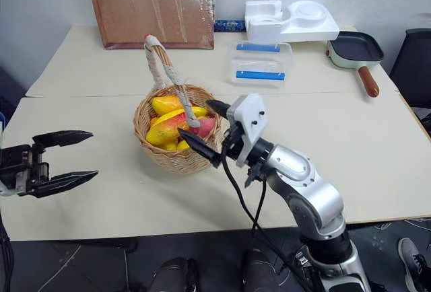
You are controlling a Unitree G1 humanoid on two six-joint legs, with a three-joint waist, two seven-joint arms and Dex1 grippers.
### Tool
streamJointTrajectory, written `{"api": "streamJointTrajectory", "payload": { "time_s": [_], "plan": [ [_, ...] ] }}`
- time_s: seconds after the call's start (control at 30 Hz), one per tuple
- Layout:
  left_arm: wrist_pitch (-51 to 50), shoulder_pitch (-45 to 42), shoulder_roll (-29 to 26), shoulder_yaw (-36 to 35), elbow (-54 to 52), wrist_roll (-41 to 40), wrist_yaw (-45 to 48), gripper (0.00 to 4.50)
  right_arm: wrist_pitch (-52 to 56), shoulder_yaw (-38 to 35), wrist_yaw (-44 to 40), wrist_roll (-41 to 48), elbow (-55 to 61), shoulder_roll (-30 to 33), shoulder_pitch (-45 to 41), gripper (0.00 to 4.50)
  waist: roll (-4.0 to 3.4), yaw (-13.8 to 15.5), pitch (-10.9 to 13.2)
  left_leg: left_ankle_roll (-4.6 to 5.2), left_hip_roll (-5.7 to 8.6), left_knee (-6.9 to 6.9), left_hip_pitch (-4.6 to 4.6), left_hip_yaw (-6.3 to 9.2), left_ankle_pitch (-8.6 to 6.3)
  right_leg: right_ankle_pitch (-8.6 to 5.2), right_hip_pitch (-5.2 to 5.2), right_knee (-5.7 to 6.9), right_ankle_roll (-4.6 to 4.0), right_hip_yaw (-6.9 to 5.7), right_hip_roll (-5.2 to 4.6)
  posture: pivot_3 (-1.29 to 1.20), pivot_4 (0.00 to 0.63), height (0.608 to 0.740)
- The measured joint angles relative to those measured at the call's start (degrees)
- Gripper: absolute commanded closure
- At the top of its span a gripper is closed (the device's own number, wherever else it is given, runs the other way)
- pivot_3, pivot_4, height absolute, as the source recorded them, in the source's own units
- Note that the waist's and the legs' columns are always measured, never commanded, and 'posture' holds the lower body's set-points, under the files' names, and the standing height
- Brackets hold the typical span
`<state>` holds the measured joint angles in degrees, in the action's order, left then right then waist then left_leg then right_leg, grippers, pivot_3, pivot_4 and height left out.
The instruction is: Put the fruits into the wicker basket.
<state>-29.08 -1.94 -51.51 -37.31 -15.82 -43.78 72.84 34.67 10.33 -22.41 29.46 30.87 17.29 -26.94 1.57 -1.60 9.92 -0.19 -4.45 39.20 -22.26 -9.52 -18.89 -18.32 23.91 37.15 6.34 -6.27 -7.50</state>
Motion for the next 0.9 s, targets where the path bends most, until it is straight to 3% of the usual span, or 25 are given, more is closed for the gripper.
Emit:
{"api": "streamJointTrajectory", "payload": {
  "time_s": [0.13,0.2,0.3,0.53,0.6,0.73,0.9],
  "plan": [
    [-1.85,-0.66,-0.2,0.25,-2.13,-2.89,-2.2,0.04,2.62,1.06,0.02,-0.37,-3.03,-1.53,-1.2,0.0,-0.03,-0.09,0.02,0.0,-0.01,-0.01,0.0,0.14,0.0,0.0,0.01,0.0,0.0,0.0,0.04,0.0,0.15,0.74],
    [-2.13,-1.86,-0.45,0.74,-2.14,-3.33,-2.78,0.0,3.49,1.42,0.0,-0.34,-4.18,-3.01,-2.07,0.41,-0.04,-0.12,0.02,0.0,-0.02,-0.02,0.0,0.15,0.0,0.0,0.01,0.0,-0.01,-0.01,0.06,0.0,0.15,0.74],
    [-2.39,-2.31,-1.0,2.04,-2.32,-3.75,-3.41,0.0,3.68,3.42,-0.14,-0.69,-5.76,-5.22,-2.3,1.27,-0.06,-0.36,0.03,-0.03,-0.02,-0.1,0.0,0.14,-0.01,0.0,0.03,-0.01,-0.01,-0.01,0.07,0.0,0.15,0.74],
    [-2.84,-1.66,-1.0,2.45,-3.63,-4.24,-3.75,0.0,3.18,4.13,-1.09,-2.51,-8.48,-6.2,-2.35,3.79,-0.07,-0.24,0.04,-0.02,-0.01,-0.1,-0.02,0.13,-0.02,0.0,0.03,-0.07,-0.01,-0.01,0.07,0.0,0.15,0.74],
    [-2.82,-1.73,-1.0,2.88,-3.63,-4.24,-3.91,0.0,2.62,3.4,-1.84,-2.65,-8.57,-6.09,-2.35,4.28,-0.07,-0.23,0.04,-0.03,-0.02,-0.1,-0.01,0.13,-0.02,0.0,0.03,-0.07,-0.02,-0.01,0.08,0.0,0.15,0.74],
    [-2.47,-1.97,-0.7,4.6,-3.6,-4.2,-4.33,0.0,-0.25,1.94,-4.37,-2.97,-8.8,-4.52,-0.94,4.27,-0.08,-0.19,0.04,-0.04,-0.01,-0.11,-0.03,0.12,-0.04,0.0,0.03,-0.09,-0.01,-0.02,0.08,0.0,0.15,0.74],
    [-0.57,-2.33,1.55,7.07,-3.32,-3.66,-4.67,0.0,-4.19,-5.14,-6.32,-2.81,-8.11,-0.42,2.94,4.27,-0.1,0.17,0.06,0.0,0.06,-0.1,-0.06,0.09,-0.06,0.01,0.02,-0.16,-0.01,-0.02,0.02,0.0,0.15,0.74]
  ]
}}
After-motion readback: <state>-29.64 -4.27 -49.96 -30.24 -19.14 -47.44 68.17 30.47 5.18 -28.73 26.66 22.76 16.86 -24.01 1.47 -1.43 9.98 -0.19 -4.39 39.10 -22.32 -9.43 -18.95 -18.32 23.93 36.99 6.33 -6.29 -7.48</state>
